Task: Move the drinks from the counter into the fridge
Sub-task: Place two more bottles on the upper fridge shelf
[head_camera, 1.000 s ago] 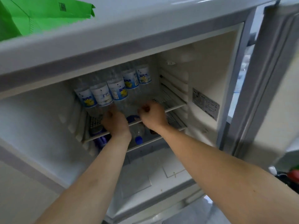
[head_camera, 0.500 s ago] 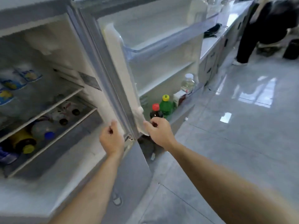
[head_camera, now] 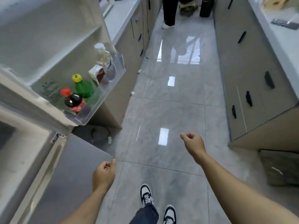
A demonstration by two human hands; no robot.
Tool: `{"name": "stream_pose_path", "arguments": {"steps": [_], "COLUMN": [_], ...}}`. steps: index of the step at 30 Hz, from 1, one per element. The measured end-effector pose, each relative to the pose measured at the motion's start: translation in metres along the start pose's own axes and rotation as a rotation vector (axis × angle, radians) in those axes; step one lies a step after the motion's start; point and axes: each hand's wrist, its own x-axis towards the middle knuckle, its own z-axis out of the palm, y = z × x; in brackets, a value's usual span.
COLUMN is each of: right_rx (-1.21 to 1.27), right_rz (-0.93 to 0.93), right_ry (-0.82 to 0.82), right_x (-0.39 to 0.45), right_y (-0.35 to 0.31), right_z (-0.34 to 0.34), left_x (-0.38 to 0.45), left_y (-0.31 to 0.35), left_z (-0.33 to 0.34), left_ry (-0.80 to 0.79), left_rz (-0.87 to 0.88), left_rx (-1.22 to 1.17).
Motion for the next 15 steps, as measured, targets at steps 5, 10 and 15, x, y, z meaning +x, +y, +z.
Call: {"name": "stream_pose_path", "arguments": {"steps": [5,10,15], "right_rx": [0.071,0.093,0.075], "right_rz": [0.283,0.508,0.679], "right_ry": [0.048,0.086,0.119], "right_x": [-0.003,-0.031,-0.067], "right_y": [0.056,0.107,0.151], "right_z": [-0.034,-0.046,-0.060], "left_x": [0.011,0.031,0.065], "left_y": [-0.028,-0.036,-0.025], "left_z": [0.022,0.025,0.025], "left_ry": [-0.422,-0.676,-0.694], "left_rz": [-0.195,-0.369,-0.404], "left_rx": [0.021,0.079,0.188]}}
